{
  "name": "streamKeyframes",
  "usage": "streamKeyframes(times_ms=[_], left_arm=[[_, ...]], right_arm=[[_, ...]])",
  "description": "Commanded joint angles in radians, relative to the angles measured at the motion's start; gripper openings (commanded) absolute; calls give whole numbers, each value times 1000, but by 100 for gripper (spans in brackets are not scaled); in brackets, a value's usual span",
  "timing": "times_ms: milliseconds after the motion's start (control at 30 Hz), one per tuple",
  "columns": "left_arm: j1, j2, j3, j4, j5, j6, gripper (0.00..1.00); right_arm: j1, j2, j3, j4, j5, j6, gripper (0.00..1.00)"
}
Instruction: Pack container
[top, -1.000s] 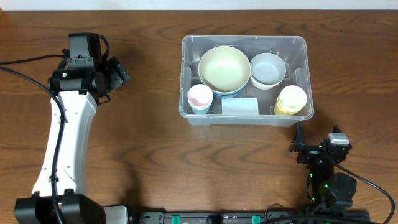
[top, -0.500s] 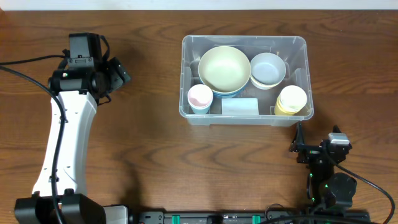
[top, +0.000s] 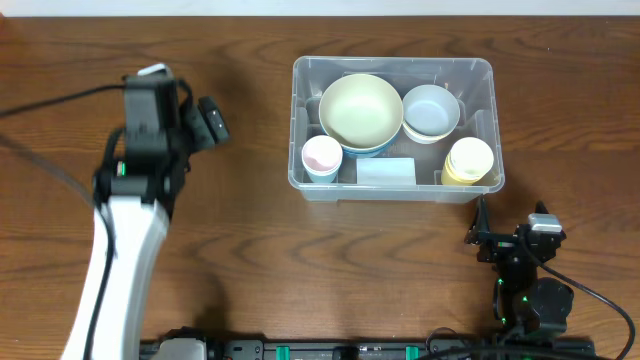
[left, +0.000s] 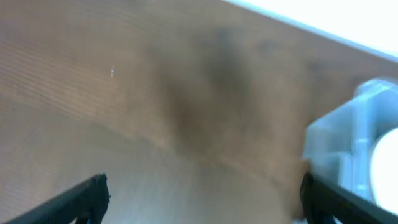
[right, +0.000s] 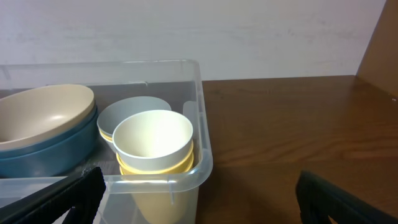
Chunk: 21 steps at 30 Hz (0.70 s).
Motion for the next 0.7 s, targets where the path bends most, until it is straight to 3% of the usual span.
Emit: streamKeyframes(times_ms=[0, 267, 500, 667], left_arm=[[-3, -166, -173, 126, 8, 51, 98], [-3, -599, -602, 406, 22, 94, 98], [-3, -987, -837, 469, 23, 99, 98], [-3, -1171, -905, 468, 23, 100, 98]], right_arm=[[8, -9, -7, -1, 9, -13, 99], [8, -9, -7, -1, 9, -13, 99], [8, -9, -8, -1, 9, -13, 99], [8, -9, -8, -1, 9, -13, 99]])
